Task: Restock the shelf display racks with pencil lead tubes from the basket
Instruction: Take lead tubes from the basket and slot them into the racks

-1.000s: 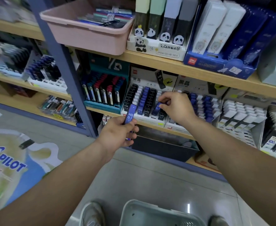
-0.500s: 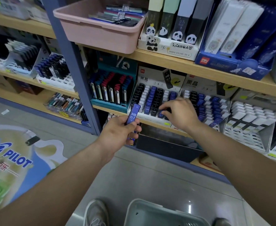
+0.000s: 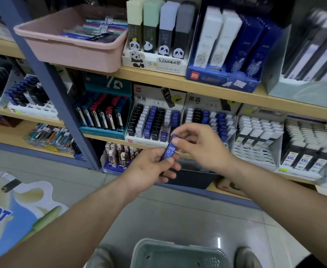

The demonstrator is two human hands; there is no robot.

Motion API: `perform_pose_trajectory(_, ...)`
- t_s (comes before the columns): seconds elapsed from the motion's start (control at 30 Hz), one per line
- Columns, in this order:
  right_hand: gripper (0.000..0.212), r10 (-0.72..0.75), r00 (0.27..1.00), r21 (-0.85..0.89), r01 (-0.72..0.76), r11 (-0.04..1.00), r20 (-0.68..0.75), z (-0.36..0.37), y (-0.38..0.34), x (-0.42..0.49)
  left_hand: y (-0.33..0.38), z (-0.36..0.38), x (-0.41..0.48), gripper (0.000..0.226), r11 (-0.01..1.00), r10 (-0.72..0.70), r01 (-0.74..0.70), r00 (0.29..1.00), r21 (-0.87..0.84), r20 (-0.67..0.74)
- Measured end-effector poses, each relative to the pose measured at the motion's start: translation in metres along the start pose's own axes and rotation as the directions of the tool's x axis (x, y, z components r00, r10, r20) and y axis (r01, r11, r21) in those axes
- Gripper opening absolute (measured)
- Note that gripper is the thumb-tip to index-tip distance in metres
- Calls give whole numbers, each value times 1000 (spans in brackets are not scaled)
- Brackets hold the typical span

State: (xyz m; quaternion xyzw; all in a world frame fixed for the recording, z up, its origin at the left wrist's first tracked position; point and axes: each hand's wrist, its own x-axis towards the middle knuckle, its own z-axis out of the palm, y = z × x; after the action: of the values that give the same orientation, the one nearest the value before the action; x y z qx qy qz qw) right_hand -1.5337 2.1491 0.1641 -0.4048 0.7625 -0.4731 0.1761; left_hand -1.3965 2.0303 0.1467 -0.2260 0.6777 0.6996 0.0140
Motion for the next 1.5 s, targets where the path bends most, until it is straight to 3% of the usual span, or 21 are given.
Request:
perform_pose_trajectory(0.13, 10, 60, 997, 49, -58, 997, -43, -25, 8, -19, 2, 25, 9, 15, 996, -9, 4, 998, 84, 60)
perform_pose_trajectory(0.23, 14, 55, 996, 11, -55, 998, -72, -46, 14, -32, -3, 35, 19, 15, 944, 58, -70, 997, 321, 47)
perform_pose_trajectory(0.33, 18, 54, 989, -103, -69, 992, -135, -75, 28, -38, -4, 35, 25, 28, 726, 145, -139, 988, 674, 48)
perform_pose_trajectory(0.4, 12, 65, 981, -243, -108, 964, -181, -96, 41, -40, -1, 36, 27, 35, 561, 171, -169, 981, 811, 86)
perform_pose_trajectory(0.53, 10, 66, 962, -407, -173, 897, -265, -122, 61, -40, 7, 42, 33, 36, 521, 146, -162, 984, 838, 100)
perform_pose_trajectory(0.67, 13, 68, 968, -500, -184, 846, -241, -125, 74, -34, 11, 48, 43, 37, 497, 139, -166, 984, 852, 111)
perform_pose_trajectory(0.83, 16, 70, 984, -538, -147, 830, -161, -118, 81, -37, 12, 50, 52, 39, 497, 154, -182, 981, 848, 121)
perform_pose_trajectory(1.03, 16, -28, 993, -637, -51, 769, -114, -117, 87, -37, 11, 50, 54, 32, 478, 156, -194, 979, 857, 135)
perform_pose_trajectory(1.23, 30, -118, 978, -670, -29, 742, -173, -102, 94, -27, 9, 48, 51, 26, 469, 154, -190, 979, 862, 132)
perform_pose_trajectory(1.37, 13, -127, 975, -713, -41, 700, -181, -87, 96, -25, 8, 45, 48, 30, 460, 142, -180, 982, 869, 127)
perform_pose_trajectory(1.5, 20, -120, 966, -719, -85, 690, -229, -81, 94, -29, 6, 44, 44, 31, 435, 139, -172, 983, 884, 122)
